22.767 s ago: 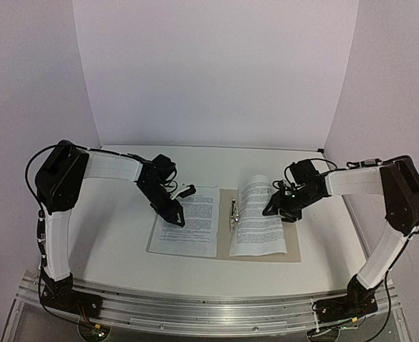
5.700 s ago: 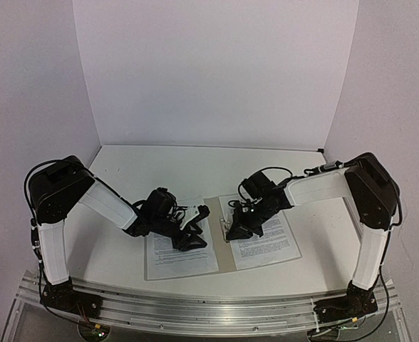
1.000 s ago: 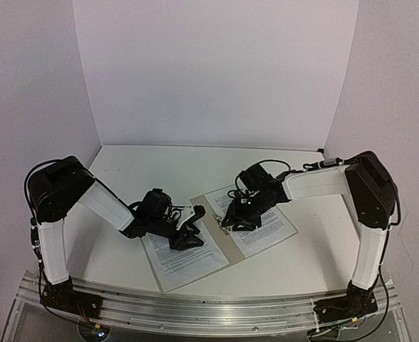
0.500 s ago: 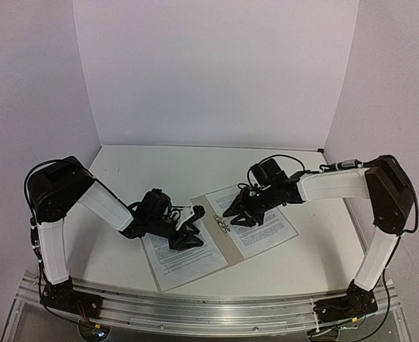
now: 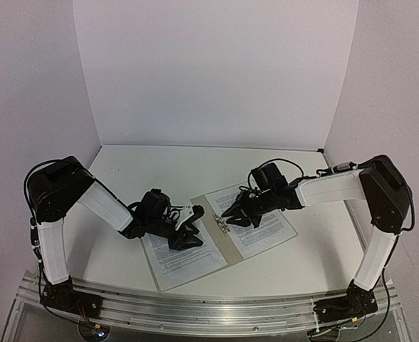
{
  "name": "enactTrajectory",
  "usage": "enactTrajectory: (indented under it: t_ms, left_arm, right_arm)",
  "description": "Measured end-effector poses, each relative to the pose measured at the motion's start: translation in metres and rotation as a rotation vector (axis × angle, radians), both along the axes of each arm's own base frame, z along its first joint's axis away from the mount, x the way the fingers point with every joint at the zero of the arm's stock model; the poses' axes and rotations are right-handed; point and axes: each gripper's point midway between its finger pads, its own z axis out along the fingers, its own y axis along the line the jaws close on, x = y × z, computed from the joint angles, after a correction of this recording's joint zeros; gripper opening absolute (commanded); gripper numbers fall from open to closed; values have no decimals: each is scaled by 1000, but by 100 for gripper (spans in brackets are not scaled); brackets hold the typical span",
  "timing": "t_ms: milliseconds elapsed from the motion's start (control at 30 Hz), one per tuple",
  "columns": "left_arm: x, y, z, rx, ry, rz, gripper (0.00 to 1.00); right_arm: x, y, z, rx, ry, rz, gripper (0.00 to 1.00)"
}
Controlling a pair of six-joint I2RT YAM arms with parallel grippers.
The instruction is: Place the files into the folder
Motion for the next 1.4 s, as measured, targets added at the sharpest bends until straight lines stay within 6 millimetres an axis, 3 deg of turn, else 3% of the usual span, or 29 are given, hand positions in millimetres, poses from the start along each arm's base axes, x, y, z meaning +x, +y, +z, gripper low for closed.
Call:
enactTrajectory:
  t_ms: [200,500,1100,1400]
  left_arm:
    - [1,1,0,-3,4,0,51]
    - [2,2,1,-6,8,0,51]
    - [2,2,1,-6,8,-1,51]
    - [2,2,1,-7,9,-1,51]
  right_arm:
    - [-2,0,-14,-17,30,1,20]
    - [-1,-1,-17,-20,32,2,18]
    - [3,2,-21,-11,19,7,2]
    - [-5,-2,-32,0,-13,38,0]
